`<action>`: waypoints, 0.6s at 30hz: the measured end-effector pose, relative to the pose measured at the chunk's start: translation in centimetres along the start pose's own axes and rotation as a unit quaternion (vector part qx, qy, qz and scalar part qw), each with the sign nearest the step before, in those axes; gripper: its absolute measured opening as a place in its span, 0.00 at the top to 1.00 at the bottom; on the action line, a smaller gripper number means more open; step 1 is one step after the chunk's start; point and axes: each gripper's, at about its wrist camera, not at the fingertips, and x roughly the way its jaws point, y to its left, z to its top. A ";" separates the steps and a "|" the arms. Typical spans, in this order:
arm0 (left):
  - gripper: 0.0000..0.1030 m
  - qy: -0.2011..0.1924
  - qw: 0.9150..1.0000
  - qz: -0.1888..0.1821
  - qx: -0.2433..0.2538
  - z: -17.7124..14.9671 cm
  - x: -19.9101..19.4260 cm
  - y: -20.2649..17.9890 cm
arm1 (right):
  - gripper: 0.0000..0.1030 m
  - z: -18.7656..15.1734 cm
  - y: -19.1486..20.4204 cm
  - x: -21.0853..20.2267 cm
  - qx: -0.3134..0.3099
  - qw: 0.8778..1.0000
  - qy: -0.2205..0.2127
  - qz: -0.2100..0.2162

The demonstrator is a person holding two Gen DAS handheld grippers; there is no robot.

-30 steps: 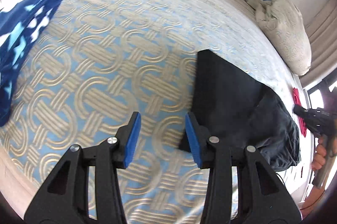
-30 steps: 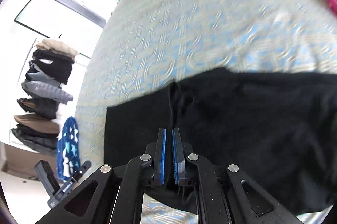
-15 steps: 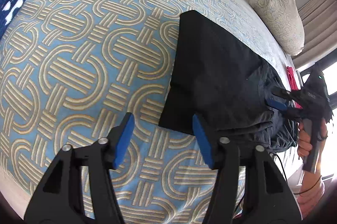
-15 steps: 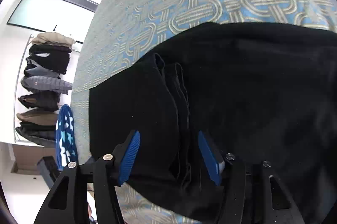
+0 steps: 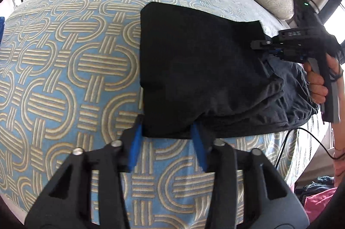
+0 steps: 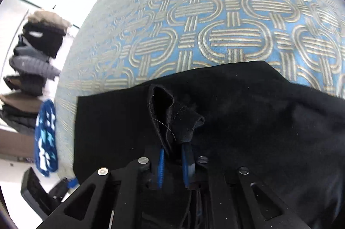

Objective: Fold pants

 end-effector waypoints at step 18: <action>0.50 -0.005 0.999 -0.032 0.006 -0.3 -0.6 -0.8 | 0.71 -1.0 -3.9 -4.5 0.061 0.985 -0.055 -0.154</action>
